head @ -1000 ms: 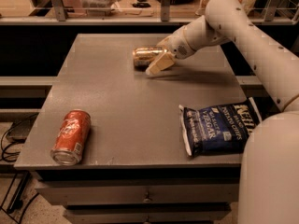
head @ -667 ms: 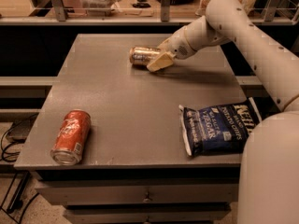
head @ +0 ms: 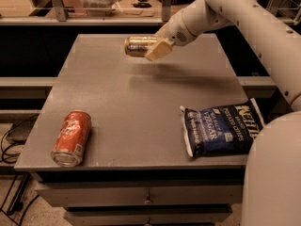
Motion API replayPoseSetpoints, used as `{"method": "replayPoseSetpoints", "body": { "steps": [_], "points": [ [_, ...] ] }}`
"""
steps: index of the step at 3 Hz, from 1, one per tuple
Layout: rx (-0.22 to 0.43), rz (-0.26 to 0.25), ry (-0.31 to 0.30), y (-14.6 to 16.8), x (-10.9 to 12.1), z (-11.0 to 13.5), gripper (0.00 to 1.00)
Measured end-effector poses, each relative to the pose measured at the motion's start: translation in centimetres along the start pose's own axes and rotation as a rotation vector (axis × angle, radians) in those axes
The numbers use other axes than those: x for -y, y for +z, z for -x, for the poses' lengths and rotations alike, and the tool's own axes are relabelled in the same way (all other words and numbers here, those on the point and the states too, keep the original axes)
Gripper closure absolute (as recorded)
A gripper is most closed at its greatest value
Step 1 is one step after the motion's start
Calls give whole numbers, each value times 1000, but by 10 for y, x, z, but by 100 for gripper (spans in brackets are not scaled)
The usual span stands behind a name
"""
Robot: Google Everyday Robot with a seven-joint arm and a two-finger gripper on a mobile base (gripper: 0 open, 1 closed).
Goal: Pick orange can
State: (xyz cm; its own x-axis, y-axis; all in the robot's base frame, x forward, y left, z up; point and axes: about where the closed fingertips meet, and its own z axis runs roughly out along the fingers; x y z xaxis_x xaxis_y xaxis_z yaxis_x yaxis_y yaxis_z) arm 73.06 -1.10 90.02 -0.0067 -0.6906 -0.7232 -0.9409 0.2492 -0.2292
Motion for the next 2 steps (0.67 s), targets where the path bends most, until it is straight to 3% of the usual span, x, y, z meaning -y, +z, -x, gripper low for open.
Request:
{"method": "replayPoseSetpoints", "body": {
  "steps": [2],
  "points": [
    [-21, -157, -310, -87, 15, 105, 100]
  ]
}}
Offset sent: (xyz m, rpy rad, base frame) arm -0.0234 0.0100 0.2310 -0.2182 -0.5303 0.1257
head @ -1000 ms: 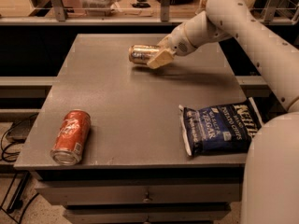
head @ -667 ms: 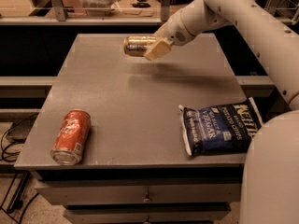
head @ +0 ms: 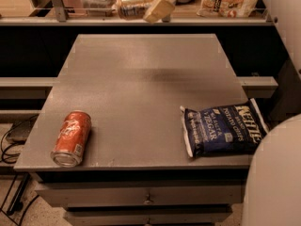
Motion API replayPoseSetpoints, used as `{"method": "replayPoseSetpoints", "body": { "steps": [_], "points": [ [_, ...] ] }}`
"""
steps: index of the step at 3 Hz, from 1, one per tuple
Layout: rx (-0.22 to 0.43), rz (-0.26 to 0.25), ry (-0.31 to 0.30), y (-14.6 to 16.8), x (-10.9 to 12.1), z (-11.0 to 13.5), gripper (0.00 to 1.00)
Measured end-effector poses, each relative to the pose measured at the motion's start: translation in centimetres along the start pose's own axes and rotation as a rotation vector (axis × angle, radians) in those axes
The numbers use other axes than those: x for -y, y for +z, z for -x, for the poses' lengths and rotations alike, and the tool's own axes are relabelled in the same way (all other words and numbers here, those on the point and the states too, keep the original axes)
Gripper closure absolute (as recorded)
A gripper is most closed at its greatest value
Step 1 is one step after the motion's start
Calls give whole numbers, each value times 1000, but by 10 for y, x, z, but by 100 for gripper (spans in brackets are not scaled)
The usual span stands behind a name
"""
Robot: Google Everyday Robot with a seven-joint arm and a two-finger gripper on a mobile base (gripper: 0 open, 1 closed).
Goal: Pick orange can
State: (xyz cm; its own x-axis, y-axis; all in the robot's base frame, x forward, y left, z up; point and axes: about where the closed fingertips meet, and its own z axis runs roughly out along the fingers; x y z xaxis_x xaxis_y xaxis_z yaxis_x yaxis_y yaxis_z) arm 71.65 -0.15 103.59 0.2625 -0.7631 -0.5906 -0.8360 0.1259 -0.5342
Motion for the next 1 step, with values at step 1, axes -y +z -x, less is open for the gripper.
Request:
{"method": "replayPoseSetpoints", "body": {
  "steps": [1],
  "points": [
    [4, 2, 0, 2, 0, 1, 100]
  ]
}}
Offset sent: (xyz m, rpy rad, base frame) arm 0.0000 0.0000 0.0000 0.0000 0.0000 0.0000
